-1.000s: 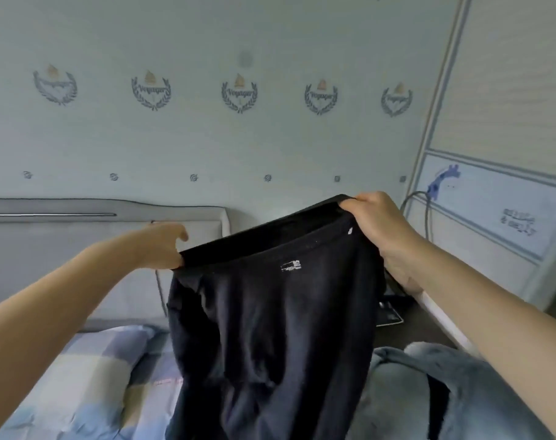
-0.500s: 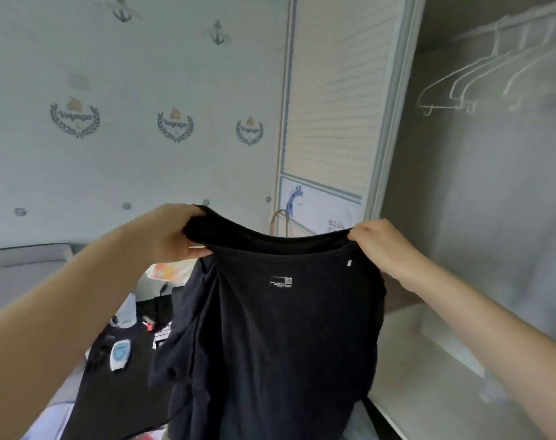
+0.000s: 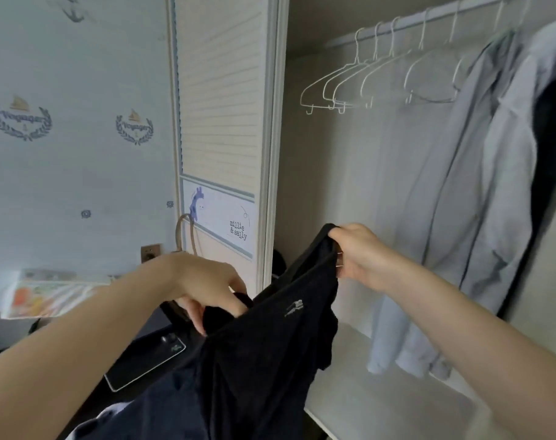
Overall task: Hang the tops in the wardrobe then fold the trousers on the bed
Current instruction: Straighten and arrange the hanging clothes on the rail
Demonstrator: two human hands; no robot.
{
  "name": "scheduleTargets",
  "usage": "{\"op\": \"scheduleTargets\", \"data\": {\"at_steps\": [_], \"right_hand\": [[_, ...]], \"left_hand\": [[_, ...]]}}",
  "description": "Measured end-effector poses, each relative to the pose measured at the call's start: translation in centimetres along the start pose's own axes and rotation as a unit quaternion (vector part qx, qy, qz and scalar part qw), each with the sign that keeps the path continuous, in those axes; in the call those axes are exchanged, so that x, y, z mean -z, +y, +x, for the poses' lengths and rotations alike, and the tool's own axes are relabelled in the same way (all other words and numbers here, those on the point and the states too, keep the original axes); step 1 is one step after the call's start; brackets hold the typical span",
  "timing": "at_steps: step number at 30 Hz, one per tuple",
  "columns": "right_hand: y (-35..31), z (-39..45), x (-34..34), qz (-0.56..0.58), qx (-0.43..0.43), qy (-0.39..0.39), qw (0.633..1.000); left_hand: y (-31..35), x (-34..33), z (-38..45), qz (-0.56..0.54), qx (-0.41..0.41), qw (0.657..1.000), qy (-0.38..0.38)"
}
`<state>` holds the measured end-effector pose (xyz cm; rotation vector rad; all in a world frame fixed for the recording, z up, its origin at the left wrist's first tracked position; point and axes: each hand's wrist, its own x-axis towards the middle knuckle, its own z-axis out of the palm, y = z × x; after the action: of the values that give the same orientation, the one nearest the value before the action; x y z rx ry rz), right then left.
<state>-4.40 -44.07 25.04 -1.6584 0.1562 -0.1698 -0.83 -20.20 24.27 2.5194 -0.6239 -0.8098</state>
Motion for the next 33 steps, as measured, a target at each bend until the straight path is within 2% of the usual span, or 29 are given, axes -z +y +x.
{"op": "scheduleTargets", "data": {"at_steps": [2, 4, 6, 8, 11, 14, 17, 19, 20, 22, 23, 25, 26, 27, 30, 33], "right_hand": [[-0.1, 0.5, -0.5, -0.072, 0.042, 0.006, 0.996], [-0.7, 1.2, -0.6, -0.184, 0.109, 0.013, 0.977], [-2.0, 1.6, -0.1, -0.255, 0.165, 0.021, 0.952], [-3.6, 1.8, 0.8, -0.284, 0.198, 0.028, 0.938], [-5.7, 2.0, 2.8, -0.28, 0.212, 0.042, 0.936], [-6.9, 2.3, 5.2, -0.285, 0.237, 0.128, 0.92], [-7.0, 2.5, 7.5, -0.378, 0.271, 0.247, 0.85], [-6.2, 2.4, 9.0, -0.445, 0.219, 0.275, 0.824], [-5.5, 2.3, 9.9, -0.476, 0.156, 0.265, 0.824], [-4.0, 1.9, 11.7, -0.506, 0.009, 0.22, 0.834], [-3.4, 1.6, 12.4, -0.473, -0.032, 0.214, 0.854], [-3.1, 1.1, 13.6, -0.286, -0.055, 0.256, 0.922], [-3.3, 1.1, 14.0, -0.186, -0.047, 0.287, 0.938], [-3.6, 1.2, 14.2, -0.12, -0.034, 0.317, 0.94], [-5.0, 2.2, 14.1, -0.076, -0.019, 0.385, 0.92], [-6.2, 3.3, 13.3, -0.056, -0.016, 0.41, 0.91]], "left_hand": [[2.0, -0.4, 1.9, 0.024, -0.043, 0.999, 0.001], [4.2, -0.1, 4.3, 0.04, -0.126, 0.988, 0.075], [6.4, 0.3, 6.2, -0.026, -0.233, 0.957, 0.171], [8.6, 1.4, 7.4, -0.085, -0.313, 0.915, 0.24], [11.3, 3.4, 8.5, -0.1, -0.379, 0.885, 0.251], [14.2, 5.7, 9.5, -0.114, -0.405, 0.865, 0.271], [16.9, 7.5, 10.3, -0.176, -0.419, 0.839, 0.299], [18.2, 9.0, 10.7, -0.25, -0.411, 0.811, 0.332], [18.6, 10.1, 11.2, -0.292, -0.408, 0.794, 0.344], [18.9, 12.8, 12.1, -0.368, -0.396, 0.761, 0.358], [18.7, 14.1, 12.8, -0.388, -0.387, 0.754, 0.363], [17.9, 16.0, 15.0, -0.371, -0.362, 0.768, 0.375], [17.3, 16.3, 16.2, -0.341, -0.351, 0.784, 0.382], [16.7, 16.4, 17.4, -0.307, -0.35, 0.8, 0.379], [14.6, 15.3, 20.1, -0.138, -0.377, 0.856, 0.327], [12.7, 14.6, 21.5, -0.016, -0.361, 0.911, 0.2]]}}
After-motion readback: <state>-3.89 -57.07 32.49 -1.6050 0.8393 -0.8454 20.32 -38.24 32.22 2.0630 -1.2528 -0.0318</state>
